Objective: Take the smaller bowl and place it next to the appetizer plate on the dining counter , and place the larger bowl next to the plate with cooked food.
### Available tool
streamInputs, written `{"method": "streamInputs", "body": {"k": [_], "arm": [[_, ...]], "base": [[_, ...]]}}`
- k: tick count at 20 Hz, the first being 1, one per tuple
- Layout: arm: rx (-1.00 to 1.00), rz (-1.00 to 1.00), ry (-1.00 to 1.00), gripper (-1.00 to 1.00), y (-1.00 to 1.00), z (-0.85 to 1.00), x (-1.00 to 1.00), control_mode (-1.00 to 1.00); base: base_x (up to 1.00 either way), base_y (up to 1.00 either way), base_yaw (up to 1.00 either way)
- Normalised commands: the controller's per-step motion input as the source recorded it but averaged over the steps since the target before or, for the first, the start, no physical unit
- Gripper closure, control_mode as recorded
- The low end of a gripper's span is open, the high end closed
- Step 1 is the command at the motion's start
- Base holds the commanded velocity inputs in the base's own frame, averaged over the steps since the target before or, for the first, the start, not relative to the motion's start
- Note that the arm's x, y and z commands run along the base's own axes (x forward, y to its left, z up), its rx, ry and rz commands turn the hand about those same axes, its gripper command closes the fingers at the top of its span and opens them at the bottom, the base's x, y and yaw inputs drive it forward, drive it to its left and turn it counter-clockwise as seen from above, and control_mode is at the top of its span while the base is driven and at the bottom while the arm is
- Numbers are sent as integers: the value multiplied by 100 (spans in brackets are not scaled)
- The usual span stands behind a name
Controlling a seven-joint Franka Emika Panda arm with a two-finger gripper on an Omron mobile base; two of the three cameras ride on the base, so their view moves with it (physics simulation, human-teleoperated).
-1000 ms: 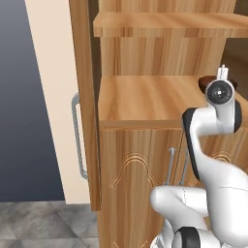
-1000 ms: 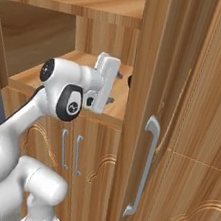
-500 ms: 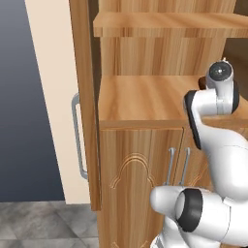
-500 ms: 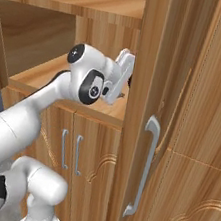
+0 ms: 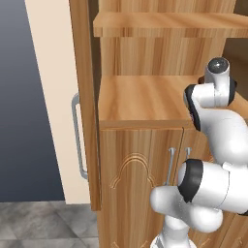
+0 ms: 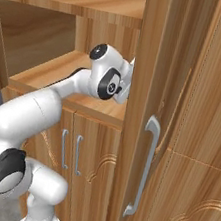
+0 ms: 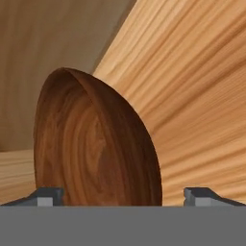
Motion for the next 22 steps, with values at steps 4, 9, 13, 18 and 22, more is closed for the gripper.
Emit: {"method": "streamInputs", "body": {"k": [4,9,13,18,22], "arm": [[7,-11,18,-100,-17,-36,11,-100],[6,-15,18,-100,-3,-40,0,-100],[3,-15,9,100,0,-27,6,-100],[1,-15,3,100,-3,-28,5,-100],[0,-14,-9,100,0,-22,-29,-100]], "base": [[0,0,0],[0,0,0],[0,0,0],[0,0,0],[0,0,0]]}}
